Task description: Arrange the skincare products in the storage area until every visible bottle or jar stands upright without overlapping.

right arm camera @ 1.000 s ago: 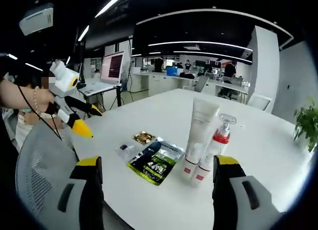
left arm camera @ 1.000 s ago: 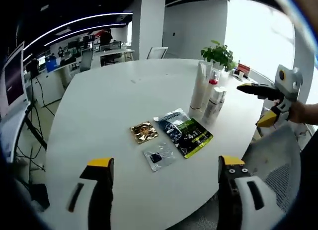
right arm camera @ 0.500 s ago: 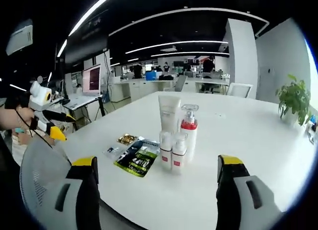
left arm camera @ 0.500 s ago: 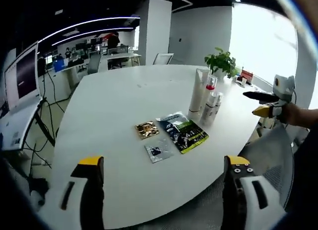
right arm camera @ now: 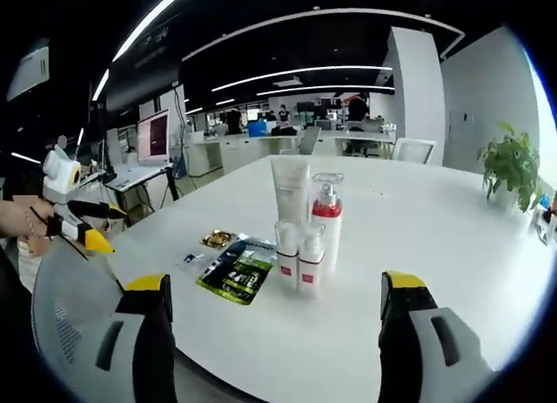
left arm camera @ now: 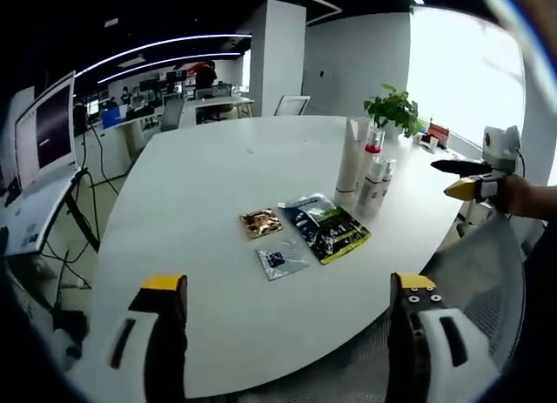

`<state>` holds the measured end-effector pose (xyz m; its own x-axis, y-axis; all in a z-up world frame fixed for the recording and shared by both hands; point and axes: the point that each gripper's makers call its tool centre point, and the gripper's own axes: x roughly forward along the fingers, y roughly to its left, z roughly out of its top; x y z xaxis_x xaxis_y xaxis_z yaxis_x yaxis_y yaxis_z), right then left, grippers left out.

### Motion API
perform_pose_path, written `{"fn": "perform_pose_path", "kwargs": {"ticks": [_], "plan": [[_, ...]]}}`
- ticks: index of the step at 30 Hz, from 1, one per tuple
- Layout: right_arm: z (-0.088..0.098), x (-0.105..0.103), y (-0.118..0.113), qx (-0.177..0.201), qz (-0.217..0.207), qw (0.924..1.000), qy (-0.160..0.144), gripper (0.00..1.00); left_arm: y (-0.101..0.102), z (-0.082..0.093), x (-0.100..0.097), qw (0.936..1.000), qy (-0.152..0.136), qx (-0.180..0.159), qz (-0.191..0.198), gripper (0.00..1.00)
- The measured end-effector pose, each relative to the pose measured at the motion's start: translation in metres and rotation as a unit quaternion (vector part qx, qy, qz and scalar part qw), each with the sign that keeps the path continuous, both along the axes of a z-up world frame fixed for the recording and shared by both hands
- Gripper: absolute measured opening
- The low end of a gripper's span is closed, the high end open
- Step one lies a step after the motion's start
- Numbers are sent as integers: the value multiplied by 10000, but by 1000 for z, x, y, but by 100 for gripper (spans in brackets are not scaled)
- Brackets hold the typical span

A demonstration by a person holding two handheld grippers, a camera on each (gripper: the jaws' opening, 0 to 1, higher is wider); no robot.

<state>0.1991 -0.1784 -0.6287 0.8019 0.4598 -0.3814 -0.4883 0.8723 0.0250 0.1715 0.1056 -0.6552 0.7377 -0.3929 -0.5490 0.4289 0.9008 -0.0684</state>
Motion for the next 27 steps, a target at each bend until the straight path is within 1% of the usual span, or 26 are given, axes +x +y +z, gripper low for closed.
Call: {"fn": "perform_pose_path", "kwargs": {"ticks": [2, 4, 5, 7, 10, 13, 16, 20, 27], "plan": [[0, -2, 3, -25, 65, 10000, 17, 99, -2, 0, -2, 10000, 8, 7, -18, 96], [-3, -2, 1, -61, 69, 9999, 61, 99, 4, -3, 1, 10000, 8, -1, 33, 96], [-4, -2, 1, -68, 67, 9999, 85, 99, 1, 0, 0, 10000, 14, -29, 65, 95], [-4, -2, 0, -64, 37, 9999, 98, 99, 5, -3, 2, 9999, 42, -70, 103, 95], [-4, -3, 0, -63, 41, 9999, 115, 99, 2, -2, 0, 9999, 71, -106, 77, 95], [-5, -3, 1, -87, 68, 9999, 113, 99, 3, -5, 0, 9999, 90, -67, 43, 96], [-4, -3, 1, -77, 59, 9999, 108, 99, 0, -4, -1, 10000, 90, -25, 4, 96], [-8, -2, -1, -86, 53, 9998, 166, 98, 0, -5, -1, 9999, 119, -26, 9, 95], [-6, -4, 1, -78, 61, 9998, 177, 98, -1, -7, -2, 9999, 149, -8, -32, 95]]}}
